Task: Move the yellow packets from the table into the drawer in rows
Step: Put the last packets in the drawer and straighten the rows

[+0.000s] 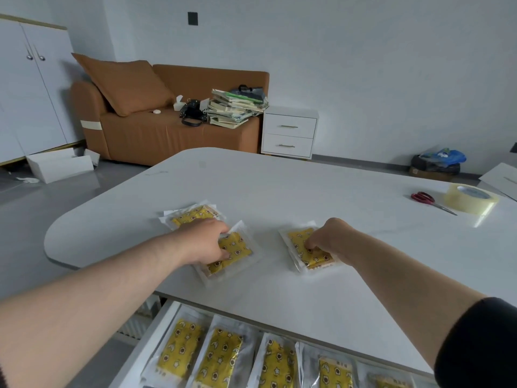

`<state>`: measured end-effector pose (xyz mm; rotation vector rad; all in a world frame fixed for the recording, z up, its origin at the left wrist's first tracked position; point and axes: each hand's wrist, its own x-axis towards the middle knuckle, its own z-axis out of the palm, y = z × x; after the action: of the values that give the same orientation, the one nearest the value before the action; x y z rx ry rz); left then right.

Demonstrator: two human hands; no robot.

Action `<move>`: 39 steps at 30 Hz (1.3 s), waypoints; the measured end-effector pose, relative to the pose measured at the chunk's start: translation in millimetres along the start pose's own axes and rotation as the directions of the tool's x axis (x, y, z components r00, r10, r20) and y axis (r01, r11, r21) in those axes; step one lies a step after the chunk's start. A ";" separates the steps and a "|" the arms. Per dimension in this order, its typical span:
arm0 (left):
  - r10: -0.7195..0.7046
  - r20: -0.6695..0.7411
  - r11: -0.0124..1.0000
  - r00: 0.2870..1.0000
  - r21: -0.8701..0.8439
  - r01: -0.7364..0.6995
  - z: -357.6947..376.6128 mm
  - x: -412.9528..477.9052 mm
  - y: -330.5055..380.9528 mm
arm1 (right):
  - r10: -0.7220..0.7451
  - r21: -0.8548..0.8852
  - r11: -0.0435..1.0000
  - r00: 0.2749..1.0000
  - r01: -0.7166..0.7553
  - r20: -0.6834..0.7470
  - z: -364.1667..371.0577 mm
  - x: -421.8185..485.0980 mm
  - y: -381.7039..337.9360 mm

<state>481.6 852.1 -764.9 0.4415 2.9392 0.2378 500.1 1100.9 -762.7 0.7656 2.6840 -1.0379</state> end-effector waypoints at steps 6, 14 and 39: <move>-0.076 0.135 0.997 0.988 0.002 0.076 -1.1 -12.9 11.2 | 0.002 0.050 0.999 0.999 -0.004 0.042 2.5 -14.7 -0.6; -0.154 0.209 0.988 0.966 0.019 0.153 -7.5 -22.8 27.9 | -0.008 0.161 0.987 0.998 -0.002 0.065 -5.9 -41.2 19.4; -0.283 0.213 0.662 0.935 -0.662 0.351 1.4 -79.9 31.9 | 0.017 0.395 0.918 0.998 -0.039 0.059 -15.7 -118.6 84.2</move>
<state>566.1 858.2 -749.9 -0.1770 2.4982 1.1758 645.6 1116.3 -761.5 0.8210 2.4348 -1.5985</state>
